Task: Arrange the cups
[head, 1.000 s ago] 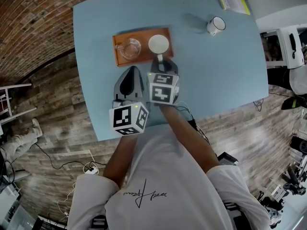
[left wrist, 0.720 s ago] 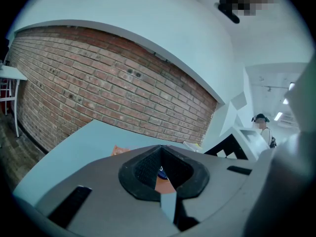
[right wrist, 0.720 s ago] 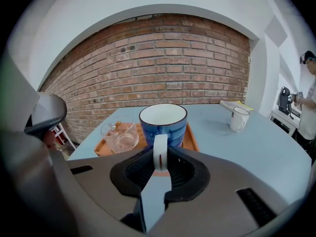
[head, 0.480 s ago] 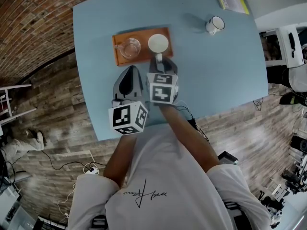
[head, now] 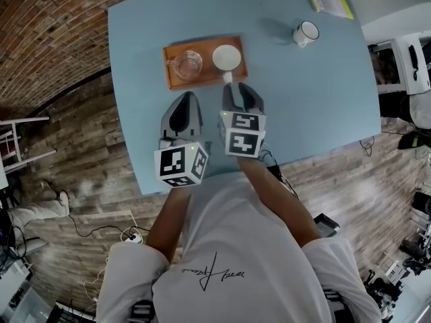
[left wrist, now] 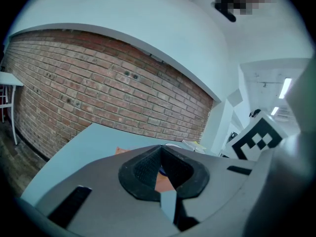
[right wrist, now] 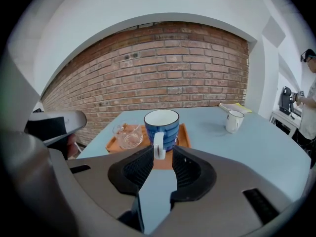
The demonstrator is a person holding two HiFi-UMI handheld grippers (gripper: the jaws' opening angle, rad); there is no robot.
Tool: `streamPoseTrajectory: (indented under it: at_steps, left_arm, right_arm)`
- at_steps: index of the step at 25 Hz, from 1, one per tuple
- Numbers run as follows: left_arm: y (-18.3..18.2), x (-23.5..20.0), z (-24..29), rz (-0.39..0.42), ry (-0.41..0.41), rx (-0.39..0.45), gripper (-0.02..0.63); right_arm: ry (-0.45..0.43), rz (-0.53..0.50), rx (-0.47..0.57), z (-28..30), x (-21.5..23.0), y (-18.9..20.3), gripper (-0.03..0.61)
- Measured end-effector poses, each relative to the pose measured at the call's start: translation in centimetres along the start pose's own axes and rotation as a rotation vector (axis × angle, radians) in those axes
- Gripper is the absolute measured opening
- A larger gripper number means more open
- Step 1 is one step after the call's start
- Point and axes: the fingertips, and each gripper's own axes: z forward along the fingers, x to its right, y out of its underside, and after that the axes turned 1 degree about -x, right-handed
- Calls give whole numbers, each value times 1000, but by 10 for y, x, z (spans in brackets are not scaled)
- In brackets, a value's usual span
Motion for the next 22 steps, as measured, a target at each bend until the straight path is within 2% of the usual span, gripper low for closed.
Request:
streamPoseTrajectory:
  at_steps: [4,6,11,17,22]
  left_arm:
    - [5,-10,-4,51,39,-16,8]
    - [5,-11,-5,102,84,-25,8]
    - [1,-17,-7,284,231,-64,8]
    - [-7,-46,7,485,271,-124,8]
    - [3,-62,26,637,326,-211,8]
  right_arm:
    - [7,0,18,-17,8,-1,96]
    - [2,-16,35,-27,10,-5,42]
    - [-90,-62,66,-52,0,-16,23]
    - [-182,-54,95,-68,-19,-28,23]
    - [-215,-69,95,-68,-26,-33,23]
